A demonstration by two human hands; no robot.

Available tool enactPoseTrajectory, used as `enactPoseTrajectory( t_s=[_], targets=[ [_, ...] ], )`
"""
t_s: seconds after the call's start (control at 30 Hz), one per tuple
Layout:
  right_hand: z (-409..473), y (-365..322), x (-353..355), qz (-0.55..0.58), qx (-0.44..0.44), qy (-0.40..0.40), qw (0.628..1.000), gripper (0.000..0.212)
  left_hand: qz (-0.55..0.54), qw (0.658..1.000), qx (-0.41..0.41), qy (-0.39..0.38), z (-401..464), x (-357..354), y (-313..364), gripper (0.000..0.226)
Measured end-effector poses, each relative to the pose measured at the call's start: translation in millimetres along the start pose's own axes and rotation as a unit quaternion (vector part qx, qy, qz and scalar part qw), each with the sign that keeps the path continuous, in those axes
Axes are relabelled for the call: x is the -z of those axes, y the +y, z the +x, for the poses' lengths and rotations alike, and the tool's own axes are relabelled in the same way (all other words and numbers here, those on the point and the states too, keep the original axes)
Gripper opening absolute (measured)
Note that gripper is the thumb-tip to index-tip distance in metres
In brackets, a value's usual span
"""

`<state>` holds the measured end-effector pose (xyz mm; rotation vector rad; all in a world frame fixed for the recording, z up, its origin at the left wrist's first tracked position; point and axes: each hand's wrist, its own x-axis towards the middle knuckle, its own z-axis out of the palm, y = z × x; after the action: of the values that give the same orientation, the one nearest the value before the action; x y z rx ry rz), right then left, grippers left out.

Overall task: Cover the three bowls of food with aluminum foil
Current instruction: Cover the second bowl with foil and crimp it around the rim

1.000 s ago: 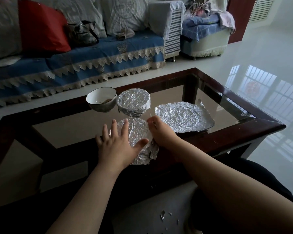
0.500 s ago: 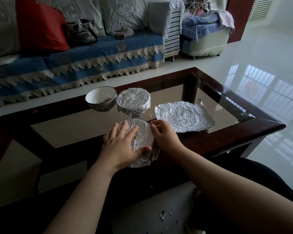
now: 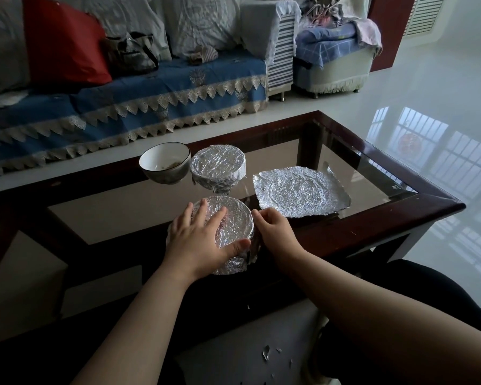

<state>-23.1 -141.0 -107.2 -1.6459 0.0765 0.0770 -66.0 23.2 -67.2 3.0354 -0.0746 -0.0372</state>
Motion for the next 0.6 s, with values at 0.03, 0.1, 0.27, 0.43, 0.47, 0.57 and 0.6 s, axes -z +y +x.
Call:
enactPoseTrajectory(
  t_s=[0.03, 0.1, 0.27, 0.43, 0.47, 0.57, 0.6],
  targets=[
    [1, -1, 0, 0.019, -0.017, -0.005, 1.0, 0.025, 0.0, 1.0, 0.0, 0.0, 0, 0, 0, 0.117],
    [4, -2, 1, 0.05, -0.053, -0.018, 0.997, 0.025, 0.002, 1.0, 0.001, 0.003, 0, 0, 0, 0.116],
    [7, -3, -2, 0.068, -0.096, -0.039, 0.992, 0.031, 0.0, 1.0, 0.001, 0.014, 0, -1, 0, 0.114],
    [7, -1, -9, 0.066, -0.065, -0.015, 0.996, 0.021, 0.004, 1.0, 0.009, 0.024, 1, -3, 1, 0.114],
    [8, -2, -11, 0.072, -0.059, 0.005, 0.996, 0.015, 0.004, 1.0, 0.01, 0.024, 1, -3, 1, 0.113],
    [10, -6, -11, 0.031, 0.002, 0.035, 0.999, 0.013, 0.007, 0.999, 0.015, 0.028, 0, -4, 1, 0.111],
    [10, -6, -9, 0.007, 0.022, 0.033, 0.999, 0.014, 0.007, 0.999, 0.018, 0.029, 0, -5, 1, 0.111]
  ],
)
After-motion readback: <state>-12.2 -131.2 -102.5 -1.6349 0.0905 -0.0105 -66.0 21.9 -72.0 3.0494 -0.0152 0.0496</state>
